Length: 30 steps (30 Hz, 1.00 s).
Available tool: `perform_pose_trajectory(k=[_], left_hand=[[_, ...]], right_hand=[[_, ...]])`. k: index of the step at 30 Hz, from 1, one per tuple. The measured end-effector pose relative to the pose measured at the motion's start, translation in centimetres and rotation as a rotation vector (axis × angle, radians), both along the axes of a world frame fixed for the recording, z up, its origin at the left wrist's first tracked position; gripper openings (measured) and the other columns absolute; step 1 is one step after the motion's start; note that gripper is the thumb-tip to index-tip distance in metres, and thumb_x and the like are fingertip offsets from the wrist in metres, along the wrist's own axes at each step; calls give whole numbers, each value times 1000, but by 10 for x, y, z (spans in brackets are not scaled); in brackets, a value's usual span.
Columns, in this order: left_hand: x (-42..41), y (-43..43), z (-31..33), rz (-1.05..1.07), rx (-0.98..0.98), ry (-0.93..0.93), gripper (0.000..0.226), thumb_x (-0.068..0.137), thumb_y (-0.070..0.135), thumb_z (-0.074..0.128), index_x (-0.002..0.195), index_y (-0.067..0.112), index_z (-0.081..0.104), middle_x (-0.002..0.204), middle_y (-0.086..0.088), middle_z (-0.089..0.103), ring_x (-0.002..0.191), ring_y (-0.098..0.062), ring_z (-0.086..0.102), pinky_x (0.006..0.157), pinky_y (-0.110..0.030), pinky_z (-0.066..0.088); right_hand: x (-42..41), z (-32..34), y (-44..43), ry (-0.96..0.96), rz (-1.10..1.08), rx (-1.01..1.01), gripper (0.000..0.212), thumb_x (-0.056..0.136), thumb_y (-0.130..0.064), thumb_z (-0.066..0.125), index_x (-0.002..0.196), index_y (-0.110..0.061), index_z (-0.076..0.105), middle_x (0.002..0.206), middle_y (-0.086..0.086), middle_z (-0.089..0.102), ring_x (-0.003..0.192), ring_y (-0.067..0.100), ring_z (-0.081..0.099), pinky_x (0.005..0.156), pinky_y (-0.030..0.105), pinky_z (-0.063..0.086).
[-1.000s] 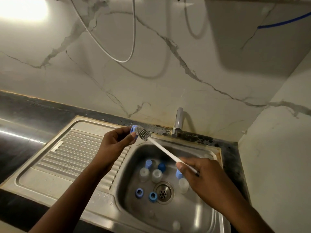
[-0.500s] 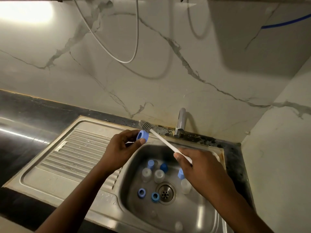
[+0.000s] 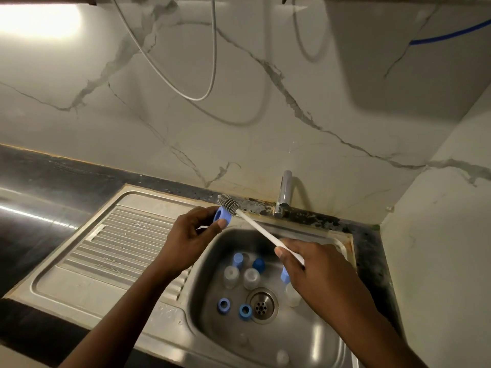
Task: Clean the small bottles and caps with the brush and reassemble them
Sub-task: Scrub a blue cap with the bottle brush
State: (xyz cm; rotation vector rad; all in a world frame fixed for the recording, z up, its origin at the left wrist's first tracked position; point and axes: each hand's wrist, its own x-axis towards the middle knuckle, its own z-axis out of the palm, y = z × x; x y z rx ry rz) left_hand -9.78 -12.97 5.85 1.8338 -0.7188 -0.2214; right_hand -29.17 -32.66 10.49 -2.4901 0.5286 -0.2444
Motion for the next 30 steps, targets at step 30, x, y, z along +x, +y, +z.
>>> perform_pose_trajectory(k=[30], left_hand=[[-12, -23, -5, 338, -709, 939, 40, 101, 37, 62, 119, 2, 68, 109, -20, 78, 99, -28, 77, 91, -39, 62]], right_hand=[[18, -23, 14, -39, 12, 51, 40, 105, -56, 43, 134, -39, 64, 90, -15, 70, 78, -3, 64, 66, 11, 47]])
